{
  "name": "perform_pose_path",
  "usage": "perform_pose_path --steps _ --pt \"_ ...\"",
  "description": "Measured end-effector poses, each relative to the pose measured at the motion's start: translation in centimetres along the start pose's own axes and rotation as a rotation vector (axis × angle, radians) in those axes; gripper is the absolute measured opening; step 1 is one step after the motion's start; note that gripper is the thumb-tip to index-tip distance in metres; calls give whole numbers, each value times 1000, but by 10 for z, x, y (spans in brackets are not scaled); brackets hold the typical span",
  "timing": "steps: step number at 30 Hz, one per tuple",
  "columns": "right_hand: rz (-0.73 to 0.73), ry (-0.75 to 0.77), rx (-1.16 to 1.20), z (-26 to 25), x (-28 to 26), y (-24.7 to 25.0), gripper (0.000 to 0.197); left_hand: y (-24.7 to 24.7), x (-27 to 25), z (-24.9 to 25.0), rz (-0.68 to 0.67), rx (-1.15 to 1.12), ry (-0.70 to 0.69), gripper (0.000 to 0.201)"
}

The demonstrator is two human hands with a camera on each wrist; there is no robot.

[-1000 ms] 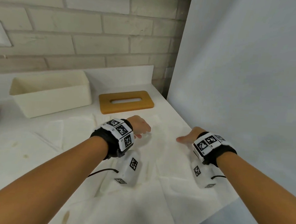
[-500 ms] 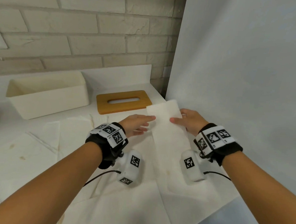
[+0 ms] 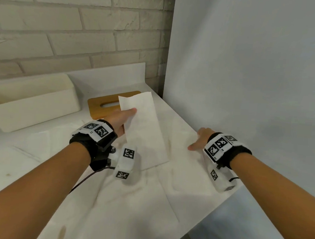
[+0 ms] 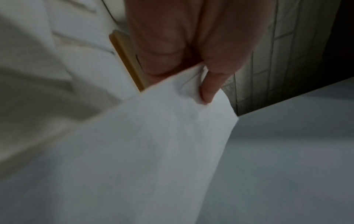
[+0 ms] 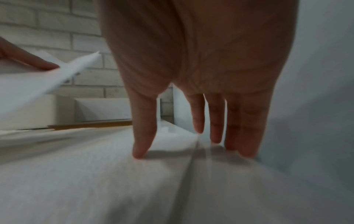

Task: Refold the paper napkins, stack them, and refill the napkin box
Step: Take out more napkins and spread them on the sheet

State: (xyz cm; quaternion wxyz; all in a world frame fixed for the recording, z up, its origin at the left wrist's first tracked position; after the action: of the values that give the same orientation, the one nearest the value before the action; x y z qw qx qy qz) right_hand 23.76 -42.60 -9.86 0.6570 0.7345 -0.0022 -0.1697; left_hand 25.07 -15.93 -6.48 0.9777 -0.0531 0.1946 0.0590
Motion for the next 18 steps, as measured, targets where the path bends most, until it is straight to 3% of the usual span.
perform_pose_path --steps 3,7,11,13,18 --pt "-38 -68 36 9 -2 -8 85 16 0 1 9 27 -22 35" --pt "-57 -87 107 7 -2 -6 68 28 -1 -2 11 44 -9 37" --pt "-34 -126 158 26 29 -26 75 29 -1 -8 -8 44 17 35" --pt "-20 -129 158 17 16 -18 74 29 0 -10 -10 43 28 36" --pt "-26 -147 499 -2 -3 0 20 31 4 -12 -3 13 54 36"
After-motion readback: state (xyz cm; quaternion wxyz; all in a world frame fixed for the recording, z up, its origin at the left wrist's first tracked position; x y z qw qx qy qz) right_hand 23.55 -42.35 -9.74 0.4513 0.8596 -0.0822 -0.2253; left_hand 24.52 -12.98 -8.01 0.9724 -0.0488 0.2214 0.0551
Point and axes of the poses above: each hand's wrist, its own x-axis towards the middle knuckle, its own y-axis out of the back of the hand, z = x × y, the point moved 9 cm from there along x, towards the middle knuckle, and after that the axes turned 9 degrees about z, right-handed, at the moved point
